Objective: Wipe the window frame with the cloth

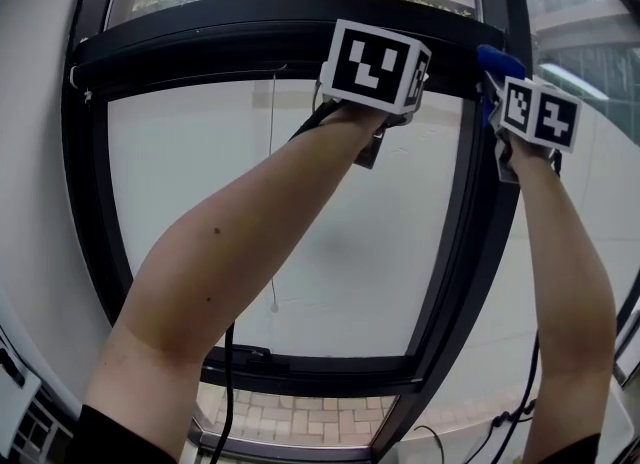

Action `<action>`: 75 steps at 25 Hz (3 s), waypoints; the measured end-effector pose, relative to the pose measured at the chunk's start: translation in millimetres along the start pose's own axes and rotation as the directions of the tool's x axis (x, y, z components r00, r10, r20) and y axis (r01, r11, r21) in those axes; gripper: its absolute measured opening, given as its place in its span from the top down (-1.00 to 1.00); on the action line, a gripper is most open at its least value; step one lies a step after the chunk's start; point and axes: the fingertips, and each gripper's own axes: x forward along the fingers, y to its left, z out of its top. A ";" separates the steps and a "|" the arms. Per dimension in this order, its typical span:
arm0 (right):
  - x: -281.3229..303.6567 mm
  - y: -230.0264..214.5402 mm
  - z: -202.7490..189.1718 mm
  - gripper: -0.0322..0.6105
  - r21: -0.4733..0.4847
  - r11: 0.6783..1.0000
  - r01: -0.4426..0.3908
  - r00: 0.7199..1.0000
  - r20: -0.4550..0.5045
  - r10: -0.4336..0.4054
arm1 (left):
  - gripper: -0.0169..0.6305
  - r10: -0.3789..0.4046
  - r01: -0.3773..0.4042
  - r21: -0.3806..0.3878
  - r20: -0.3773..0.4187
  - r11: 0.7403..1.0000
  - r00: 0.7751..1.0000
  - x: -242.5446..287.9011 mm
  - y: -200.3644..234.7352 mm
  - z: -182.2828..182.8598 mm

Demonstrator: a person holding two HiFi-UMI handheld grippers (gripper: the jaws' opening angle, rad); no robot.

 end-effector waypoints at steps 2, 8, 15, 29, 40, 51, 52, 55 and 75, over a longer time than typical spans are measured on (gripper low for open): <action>0.0 2.2 0.8 0.45 0.005 1.000 0.002 1.000 -0.009 -0.002 | 0.98 -0.017 0.017 -0.018 0.007 1.000 1.000 -3.7 -1.1 2.0; -18.5 -1.2 5.4 0.44 -0.027 0.999 0.032 0.999 0.001 -0.032 | 0.98 -0.079 0.080 -0.056 0.035 0.995 0.996 -13.8 -10.4 8.5; -40.3 -11.3 12.6 0.44 -0.048 0.999 0.020 1.000 -0.009 -0.021 | 0.98 -0.038 0.039 -0.018 0.025 0.999 0.999 -11.9 -19.3 6.2; -7.2 -17.9 -24.4 0.45 -0.058 0.994 -0.089 0.995 -0.053 0.086 | 0.98 0.030 -0.031 -0.023 -0.018 0.999 0.999 8.8 -32.8 -1.5; 1.6 -14.3 -28.9 0.46 -0.068 0.991 -0.114 0.993 -0.047 0.111 | 0.98 0.040 -0.042 -0.043 -0.047 0.998 0.998 21.3 -31.0 -25.0; -7.5 -7.8 -50.2 0.47 -0.070 0.990 -0.124 0.990 -0.083 0.118 | 0.98 0.045 -0.046 -0.030 -0.058 0.998 0.997 25.0 -32.7 -36.4; -8.8 -7.0 -52.5 0.47 -0.068 0.990 -0.125 0.989 -0.087 0.119 | 0.98 0.043 -0.046 -0.037 -0.060 0.998 0.997 24.2 -32.9 -38.4; -13.4 -5.5 -59.6 0.47 -0.070 0.990 -0.126 0.988 -0.101 0.119 | 0.98 0.041 -0.045 -0.048 -0.068 0.998 0.997 21.2 -34.3 -44.2; -48.8 7.5 -121.3 0.47 -0.044 0.987 -0.155 0.978 -0.148 0.147 | 0.98 0.009 -0.032 -0.172 -0.137 0.985 0.991 6.4 -55.9 -113.2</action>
